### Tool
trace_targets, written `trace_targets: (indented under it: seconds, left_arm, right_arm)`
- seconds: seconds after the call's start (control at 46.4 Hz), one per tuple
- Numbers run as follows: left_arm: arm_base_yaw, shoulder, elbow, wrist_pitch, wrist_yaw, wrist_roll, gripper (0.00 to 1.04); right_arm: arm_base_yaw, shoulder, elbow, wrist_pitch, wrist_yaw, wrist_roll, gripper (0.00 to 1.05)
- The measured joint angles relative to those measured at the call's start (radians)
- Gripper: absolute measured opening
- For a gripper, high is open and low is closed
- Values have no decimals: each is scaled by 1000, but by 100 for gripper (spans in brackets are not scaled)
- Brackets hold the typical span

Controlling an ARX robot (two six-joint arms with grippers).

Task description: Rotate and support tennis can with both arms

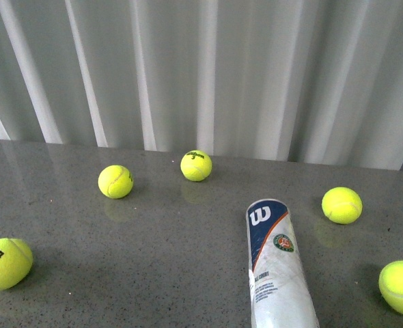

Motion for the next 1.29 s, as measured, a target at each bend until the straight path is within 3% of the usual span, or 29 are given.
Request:
trace_targets:
  seconds: [0.301, 0.366, 0.474, 0.603, 0.732, 0.861, 1.033, 1.292]
  left_arm:
    - [0, 0, 0, 0, 0, 0, 98]
    - [0, 0, 0, 0, 0, 0, 98]
    - [0, 0, 0, 0, 0, 0, 98]
    - [0, 0, 0, 0, 0, 0, 98]
    - [0, 0, 0, 0, 0, 0, 98]
    - [0, 0, 0, 0, 0, 0, 98]
    - [0, 0, 0, 0, 0, 0, 98]
    - [0, 0, 0, 0, 0, 0, 98]
  right_arm:
    - [0, 0, 0, 0, 0, 0, 98]
    - [-56, 44, 17, -16, -148, 97, 98]
    - [-168, 180, 74, 77, -273, 219, 98]
    - [-304, 396, 193, 259, -307, 264, 98]
    - [-344, 658, 359, 380, -267, 266, 98]
    - [-298, 1006, 627, 291, -267, 259, 98]
    - [-154, 1385, 937, 101, -259, 183, 98]
    - [46, 1708, 959, 19, -252, 104, 98]
